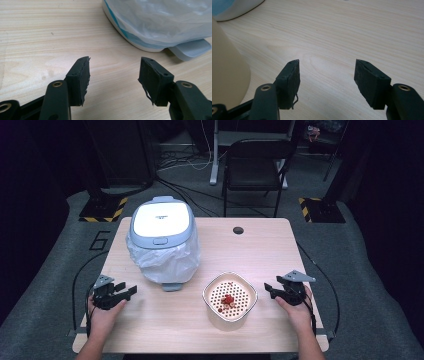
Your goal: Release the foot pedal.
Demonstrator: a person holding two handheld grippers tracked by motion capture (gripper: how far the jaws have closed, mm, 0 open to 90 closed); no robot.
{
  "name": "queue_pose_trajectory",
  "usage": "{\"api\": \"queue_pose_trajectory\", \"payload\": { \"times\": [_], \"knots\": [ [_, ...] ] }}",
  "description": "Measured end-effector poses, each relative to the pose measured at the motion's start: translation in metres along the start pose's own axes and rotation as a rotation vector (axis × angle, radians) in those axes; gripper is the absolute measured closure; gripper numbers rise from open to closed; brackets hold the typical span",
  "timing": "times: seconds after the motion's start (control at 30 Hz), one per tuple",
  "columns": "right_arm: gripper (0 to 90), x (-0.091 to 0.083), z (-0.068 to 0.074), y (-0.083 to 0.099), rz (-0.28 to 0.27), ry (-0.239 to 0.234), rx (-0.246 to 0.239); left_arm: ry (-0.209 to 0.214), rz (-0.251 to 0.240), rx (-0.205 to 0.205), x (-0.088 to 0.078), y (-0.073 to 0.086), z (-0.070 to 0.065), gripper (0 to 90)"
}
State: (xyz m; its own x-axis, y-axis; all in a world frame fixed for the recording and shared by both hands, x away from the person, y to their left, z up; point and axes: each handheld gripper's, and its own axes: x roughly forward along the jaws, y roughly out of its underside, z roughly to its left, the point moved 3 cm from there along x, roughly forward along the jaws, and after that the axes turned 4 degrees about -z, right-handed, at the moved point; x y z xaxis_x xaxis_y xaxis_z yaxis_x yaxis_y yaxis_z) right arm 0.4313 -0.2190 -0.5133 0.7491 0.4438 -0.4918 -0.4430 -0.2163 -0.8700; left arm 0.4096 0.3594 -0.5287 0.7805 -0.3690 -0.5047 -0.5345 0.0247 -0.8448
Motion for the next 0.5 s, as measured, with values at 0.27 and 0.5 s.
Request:
{"api": "queue_pose_trajectory", "payload": {
  "times": [0.27,0.5],
  "knots": [
    [36.5,0.0043,-0.0046,0.0052,0.013,0.008,0.023,-0.016,0.032,0.036,0.0081,0.0068,0.0031,38.5],
    [35.5,0.0074,-0.0052,0.0096,0.022,0.007,0.044,-0.034,0.024,0.042,0.0100,0.0070,0.0082,34.1]
  ]
}}
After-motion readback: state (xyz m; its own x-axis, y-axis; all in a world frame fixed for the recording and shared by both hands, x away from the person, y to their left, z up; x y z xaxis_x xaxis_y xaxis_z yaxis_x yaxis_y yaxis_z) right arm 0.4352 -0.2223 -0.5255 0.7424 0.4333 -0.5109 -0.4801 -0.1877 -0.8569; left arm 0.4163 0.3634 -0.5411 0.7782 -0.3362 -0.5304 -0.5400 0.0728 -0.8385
